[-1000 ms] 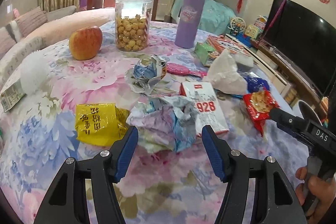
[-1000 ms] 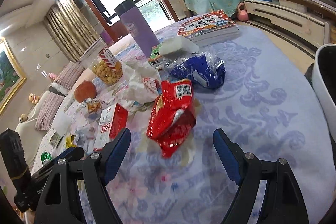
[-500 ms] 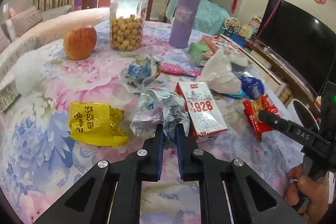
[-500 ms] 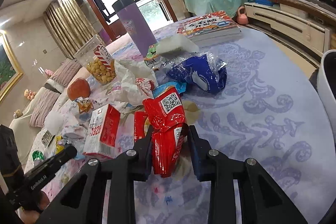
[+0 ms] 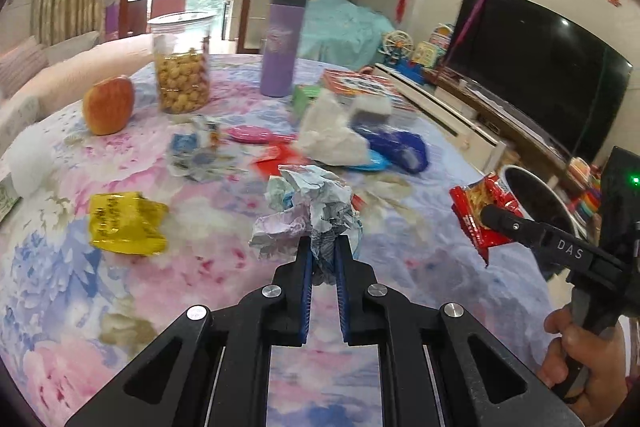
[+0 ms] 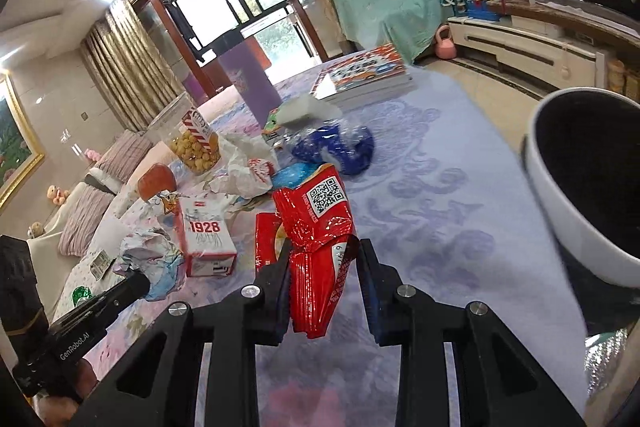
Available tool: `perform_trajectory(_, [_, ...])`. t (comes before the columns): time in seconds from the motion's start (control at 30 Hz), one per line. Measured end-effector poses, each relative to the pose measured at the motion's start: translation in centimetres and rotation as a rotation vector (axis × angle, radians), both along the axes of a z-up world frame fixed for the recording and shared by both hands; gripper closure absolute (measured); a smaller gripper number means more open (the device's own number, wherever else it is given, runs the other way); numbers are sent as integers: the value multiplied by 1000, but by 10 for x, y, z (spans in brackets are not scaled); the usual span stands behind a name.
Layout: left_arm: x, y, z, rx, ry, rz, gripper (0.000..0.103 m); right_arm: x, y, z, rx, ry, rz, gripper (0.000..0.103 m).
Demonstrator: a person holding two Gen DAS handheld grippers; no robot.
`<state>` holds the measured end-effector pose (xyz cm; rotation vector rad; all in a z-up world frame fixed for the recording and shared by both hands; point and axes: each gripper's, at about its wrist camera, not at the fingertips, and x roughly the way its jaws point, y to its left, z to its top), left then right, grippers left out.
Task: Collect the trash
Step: 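Carry both items to the black bin and open both tools inside it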
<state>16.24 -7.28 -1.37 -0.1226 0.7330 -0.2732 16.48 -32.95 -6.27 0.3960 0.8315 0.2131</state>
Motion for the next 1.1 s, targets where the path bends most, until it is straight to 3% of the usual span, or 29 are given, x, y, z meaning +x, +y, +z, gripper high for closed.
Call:
perform_trajectory(0.57, [4,-85,4,15,6,-204,94,-40,-68,16,-18,-20,-115,73])
perform_trajectory(1.1, [20,-150,2,25,16,-328,94,-66,-123,19,-33,-25,-225,73])
